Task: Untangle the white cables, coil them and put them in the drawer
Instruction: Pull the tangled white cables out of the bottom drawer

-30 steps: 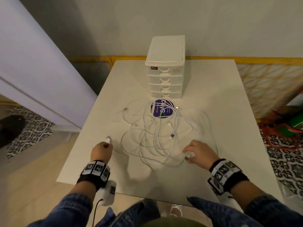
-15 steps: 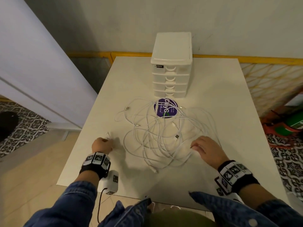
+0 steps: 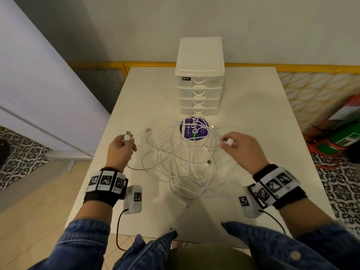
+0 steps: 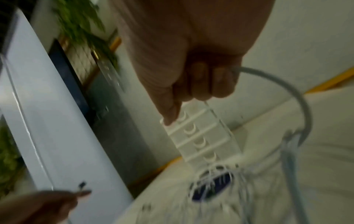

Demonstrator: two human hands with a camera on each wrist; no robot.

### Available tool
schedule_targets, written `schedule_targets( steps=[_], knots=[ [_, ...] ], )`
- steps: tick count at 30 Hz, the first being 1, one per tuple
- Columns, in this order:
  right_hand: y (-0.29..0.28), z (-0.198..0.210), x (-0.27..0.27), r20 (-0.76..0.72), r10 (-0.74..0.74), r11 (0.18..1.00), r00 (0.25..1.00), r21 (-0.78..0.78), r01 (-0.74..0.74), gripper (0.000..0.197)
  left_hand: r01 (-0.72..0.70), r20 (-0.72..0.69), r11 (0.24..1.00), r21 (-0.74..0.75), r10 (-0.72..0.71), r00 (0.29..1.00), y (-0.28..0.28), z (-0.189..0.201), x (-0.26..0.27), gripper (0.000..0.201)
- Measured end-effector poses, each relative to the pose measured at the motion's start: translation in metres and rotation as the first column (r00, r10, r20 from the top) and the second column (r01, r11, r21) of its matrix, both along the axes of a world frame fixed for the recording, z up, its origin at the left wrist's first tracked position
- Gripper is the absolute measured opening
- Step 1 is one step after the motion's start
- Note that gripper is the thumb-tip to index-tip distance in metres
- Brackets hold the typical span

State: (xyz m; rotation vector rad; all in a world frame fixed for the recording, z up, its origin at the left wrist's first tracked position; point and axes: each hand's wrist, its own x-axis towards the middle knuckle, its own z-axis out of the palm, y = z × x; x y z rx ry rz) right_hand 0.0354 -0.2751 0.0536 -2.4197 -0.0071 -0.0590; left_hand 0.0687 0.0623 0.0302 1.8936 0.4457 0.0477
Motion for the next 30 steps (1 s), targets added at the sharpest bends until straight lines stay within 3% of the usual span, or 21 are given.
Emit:
schedule_targets(
  steps=[4, 8, 14, 18, 21, 26, 30],
  knots=[
    [0.025, -0.05, 0.012, -0.412, 0.019, 0.953, 0.911, -0.268, -0.141, 0.037, 0.072, -0.006, 0.993, 0.09, -0.071, 0.997, -0.004, 0.005, -0.001, 0.017],
    [0.046, -0.073, 0.016, -0.561, -0.113, 0.914, 0.82, -0.382, -0.135, 0.052, 0.108, -0.021, 0.994, -0.015, -0.108, 0.994, -0.003, 0.012, -0.008, 0.016],
    [0.056, -0.077, 0.021, -0.574, -0.155, 0.88, 0.804, -0.45, -0.151, 0.065, 0.077, -0.03, 0.997, 0.008, -0.077, 0.997, 0.023, 0.013, -0.01, 0.018],
    [0.052, -0.076, 0.022, -0.594, -0.164, 0.912, 0.787, -0.395, -0.108, 0.057, -0.041, -0.026, 0.995, 0.09, 0.044, 0.999, 0.047, 0.011, -0.009, 0.017],
    [0.045, -0.078, 0.02, -0.584, -0.169, 0.948, 0.794, -0.317, -0.031, 0.047, -0.041, -0.042, 0.983, 0.176, 0.049, 0.998, 0.051, 0.006, -0.008, 0.015],
    [0.035, -0.07, 0.014, -0.428, -0.123, 0.991, 0.895, -0.094, 0.092, 0.026, 0.149, -0.163, 0.922, 0.357, -0.096, 0.982, 0.03, -0.009, -0.005, 0.018],
    [0.038, -0.048, 0.014, -0.218, -0.062, 0.993, 0.974, 0.088, 0.083, 0.023, 0.211, -0.225, 0.872, 0.442, -0.119, 0.967, 0.02, -0.02, 0.005, 0.024]
  ],
)
